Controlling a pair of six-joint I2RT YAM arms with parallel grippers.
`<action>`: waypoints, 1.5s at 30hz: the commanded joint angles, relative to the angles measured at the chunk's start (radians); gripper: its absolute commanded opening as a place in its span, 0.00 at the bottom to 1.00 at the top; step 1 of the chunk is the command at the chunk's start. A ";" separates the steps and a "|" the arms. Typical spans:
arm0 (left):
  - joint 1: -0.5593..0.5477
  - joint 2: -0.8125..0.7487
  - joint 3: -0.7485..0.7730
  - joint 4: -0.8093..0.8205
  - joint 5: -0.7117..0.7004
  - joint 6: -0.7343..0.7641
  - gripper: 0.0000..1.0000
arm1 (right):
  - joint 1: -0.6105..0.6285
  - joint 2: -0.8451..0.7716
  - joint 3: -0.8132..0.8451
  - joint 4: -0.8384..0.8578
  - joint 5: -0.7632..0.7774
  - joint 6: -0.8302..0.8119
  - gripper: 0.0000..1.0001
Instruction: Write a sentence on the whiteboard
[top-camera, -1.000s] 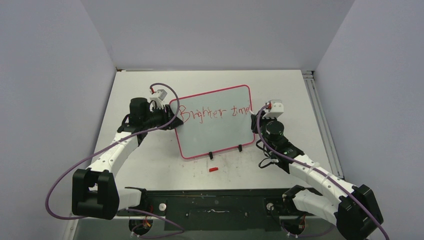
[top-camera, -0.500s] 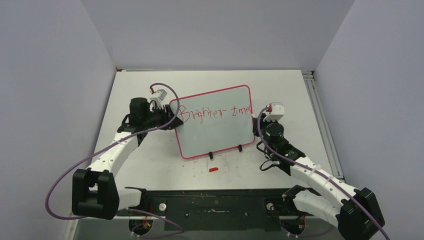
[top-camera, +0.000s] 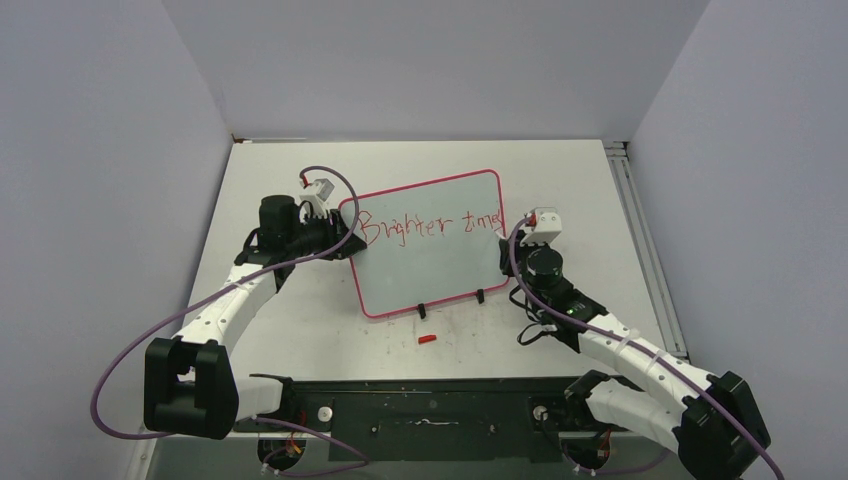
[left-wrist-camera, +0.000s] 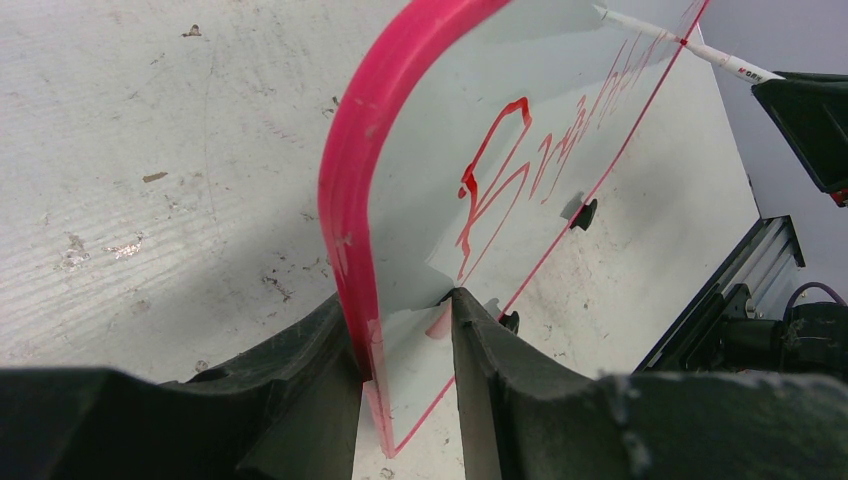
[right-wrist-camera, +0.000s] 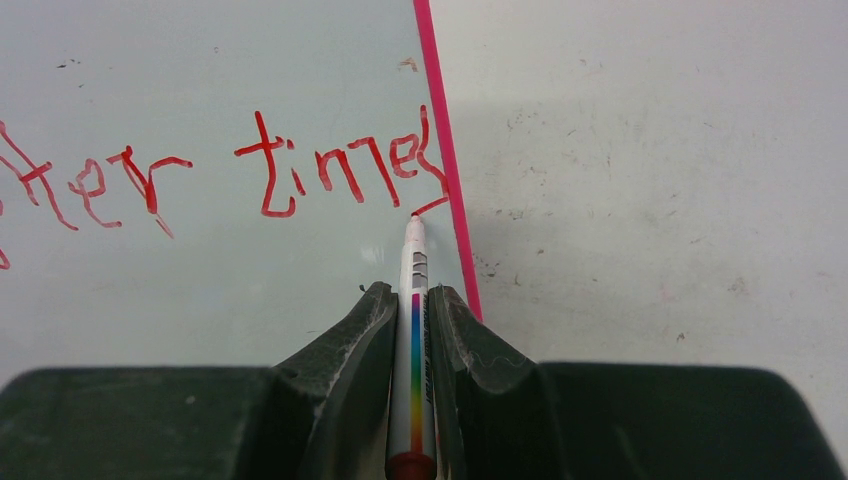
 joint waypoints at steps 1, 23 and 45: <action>0.003 -0.035 0.030 0.041 0.014 0.004 0.34 | 0.014 -0.009 -0.002 0.016 0.019 0.006 0.05; 0.004 -0.053 0.032 0.016 0.010 0.005 0.34 | 0.036 -0.130 0.097 -0.098 -0.132 0.011 0.05; 0.003 -0.052 0.032 0.021 0.032 -0.005 0.34 | 0.352 0.290 0.099 0.382 -0.270 0.193 0.05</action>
